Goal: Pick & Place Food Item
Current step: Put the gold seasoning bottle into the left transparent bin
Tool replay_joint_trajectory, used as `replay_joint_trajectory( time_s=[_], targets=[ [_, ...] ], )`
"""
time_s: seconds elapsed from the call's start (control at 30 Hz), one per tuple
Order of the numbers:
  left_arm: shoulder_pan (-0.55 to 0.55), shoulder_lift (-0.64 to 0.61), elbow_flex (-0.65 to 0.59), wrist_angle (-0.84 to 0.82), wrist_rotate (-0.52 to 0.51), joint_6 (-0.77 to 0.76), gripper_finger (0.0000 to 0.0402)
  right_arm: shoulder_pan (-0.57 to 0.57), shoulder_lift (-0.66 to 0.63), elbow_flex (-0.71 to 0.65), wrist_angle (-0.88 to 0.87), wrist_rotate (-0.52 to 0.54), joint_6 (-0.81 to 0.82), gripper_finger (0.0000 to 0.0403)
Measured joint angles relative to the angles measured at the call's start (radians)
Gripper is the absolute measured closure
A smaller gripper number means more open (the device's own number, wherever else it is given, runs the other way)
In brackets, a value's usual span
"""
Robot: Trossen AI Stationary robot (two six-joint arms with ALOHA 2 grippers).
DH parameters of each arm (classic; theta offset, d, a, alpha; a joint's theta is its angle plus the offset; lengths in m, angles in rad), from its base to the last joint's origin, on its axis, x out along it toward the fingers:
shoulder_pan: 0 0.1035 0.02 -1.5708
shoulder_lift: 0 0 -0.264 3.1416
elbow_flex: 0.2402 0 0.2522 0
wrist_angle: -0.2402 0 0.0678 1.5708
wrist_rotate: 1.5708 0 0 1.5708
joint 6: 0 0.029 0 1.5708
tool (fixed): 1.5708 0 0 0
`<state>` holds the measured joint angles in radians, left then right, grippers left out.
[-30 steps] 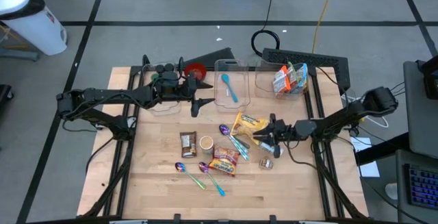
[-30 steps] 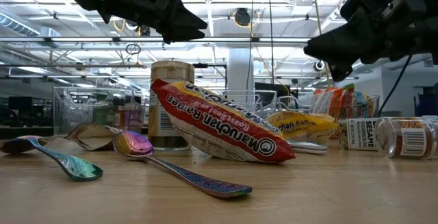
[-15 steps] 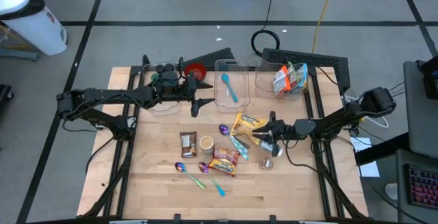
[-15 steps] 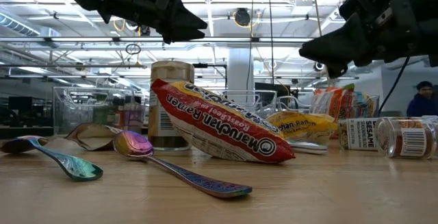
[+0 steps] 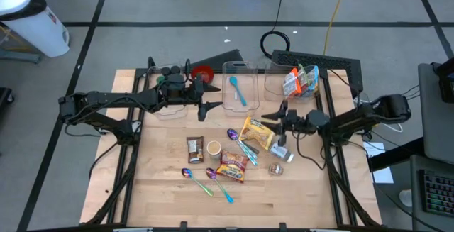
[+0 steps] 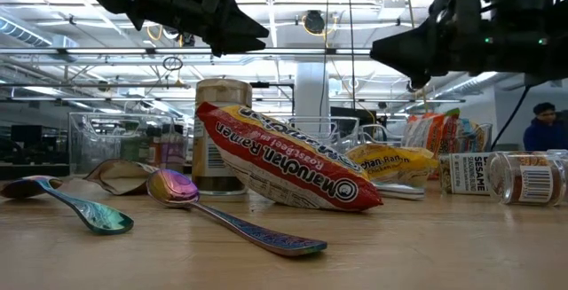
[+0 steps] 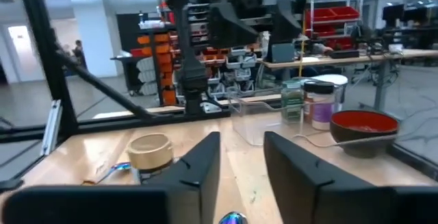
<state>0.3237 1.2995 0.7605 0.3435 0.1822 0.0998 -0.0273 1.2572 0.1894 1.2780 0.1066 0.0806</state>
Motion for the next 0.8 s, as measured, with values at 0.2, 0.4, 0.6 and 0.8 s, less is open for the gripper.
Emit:
replay_joint_trajectory(
  time_s=[0.2, 0.4, 0.6, 0.8],
  targets=[
    [0.0, 0.0, 0.0, 0.048, 0.0, -0.005, 0.0128, -0.094, 0.0, 0.0, 0.0, -0.034, 0.036, 0.0214],
    [0.0, 0.0, 0.0, 0.109, 0.0, -0.054, 0.0128, -0.166, 0.0, 0.0, 0.0, -0.034, 0.065, 0.0174],
    [0.002, 0.0, 0.0, 0.149, 0.0, -0.045, 0.0128, -0.218, -0.001, 0.005, 0.002, -0.034, 0.052, 0.0168],
    [0.003, 0.005, 0.0, 0.107, -0.001, 0.003, 0.0128, -0.227, -0.032, 0.069, -0.119, -0.116, 0.011, 0.0176]
  ],
)
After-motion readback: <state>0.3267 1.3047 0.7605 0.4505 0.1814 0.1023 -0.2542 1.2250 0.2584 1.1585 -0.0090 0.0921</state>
